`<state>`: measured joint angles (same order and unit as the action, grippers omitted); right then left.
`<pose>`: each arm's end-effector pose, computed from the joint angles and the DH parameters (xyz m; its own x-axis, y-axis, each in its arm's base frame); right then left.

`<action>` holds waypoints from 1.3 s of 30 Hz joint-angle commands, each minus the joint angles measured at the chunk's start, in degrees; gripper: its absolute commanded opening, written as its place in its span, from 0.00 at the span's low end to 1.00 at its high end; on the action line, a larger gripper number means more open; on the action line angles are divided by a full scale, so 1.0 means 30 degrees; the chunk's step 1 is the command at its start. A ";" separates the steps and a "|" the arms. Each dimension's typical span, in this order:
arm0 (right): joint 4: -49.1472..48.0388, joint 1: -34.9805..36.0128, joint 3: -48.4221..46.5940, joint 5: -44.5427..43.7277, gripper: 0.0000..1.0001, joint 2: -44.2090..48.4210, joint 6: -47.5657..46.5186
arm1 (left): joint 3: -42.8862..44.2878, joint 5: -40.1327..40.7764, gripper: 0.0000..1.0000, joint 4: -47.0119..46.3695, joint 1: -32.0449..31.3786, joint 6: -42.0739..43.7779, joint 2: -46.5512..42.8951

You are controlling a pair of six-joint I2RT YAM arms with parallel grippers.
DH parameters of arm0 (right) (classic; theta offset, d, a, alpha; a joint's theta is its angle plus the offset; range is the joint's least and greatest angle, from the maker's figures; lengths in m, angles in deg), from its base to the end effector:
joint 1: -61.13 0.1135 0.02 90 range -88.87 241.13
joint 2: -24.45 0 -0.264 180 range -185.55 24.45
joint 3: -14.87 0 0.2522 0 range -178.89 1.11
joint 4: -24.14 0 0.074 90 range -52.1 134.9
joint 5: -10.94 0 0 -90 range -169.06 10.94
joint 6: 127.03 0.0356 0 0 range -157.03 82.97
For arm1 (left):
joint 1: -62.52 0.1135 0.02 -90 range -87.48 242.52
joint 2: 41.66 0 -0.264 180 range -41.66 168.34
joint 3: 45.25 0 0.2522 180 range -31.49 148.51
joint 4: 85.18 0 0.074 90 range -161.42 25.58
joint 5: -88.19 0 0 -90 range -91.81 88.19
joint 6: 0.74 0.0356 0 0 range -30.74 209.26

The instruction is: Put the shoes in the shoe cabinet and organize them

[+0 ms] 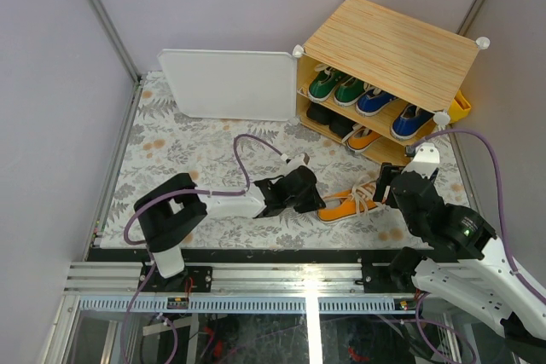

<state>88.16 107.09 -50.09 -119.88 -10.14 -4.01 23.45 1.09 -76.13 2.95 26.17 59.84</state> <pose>0.0892 0.0588 0.3349 -0.4133 0.1658 -0.8954 0.0709 0.9862 0.1499 0.1870 -0.3149 0.1625 -0.9038 -0.2197 -0.3672 0.0798 0.7566 -0.6490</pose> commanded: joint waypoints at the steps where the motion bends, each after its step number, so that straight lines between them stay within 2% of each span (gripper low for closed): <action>1: -0.0611 -0.0084 -0.0528 -0.0152 0.76 0.0001 0.0175 | 0.1565 -0.1035 0.00 -0.0240 -0.0181 0.0068 -0.0359; 12: -0.0581 -0.0084 -0.0946 -0.0219 0.76 -0.0074 -0.0131 | 0.4949 -0.0590 0.00 0.0947 0.0959 0.0361 0.0455; 24: -0.0694 -0.0084 -0.1179 -0.0493 0.76 -0.0235 -0.0400 | 0.5197 -0.0649 0.00 0.0523 0.3081 0.0016 0.0560; 39: -0.1052 -0.0084 -0.1069 -0.0406 0.77 -0.0713 -0.0539 | 0.8218 -0.0810 0.00 -0.0268 0.3217 -0.1919 0.2822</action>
<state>88.05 107.09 -51.64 -120.04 -11.52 -5.11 42.53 -0.86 -68.87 12.68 24.51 67.83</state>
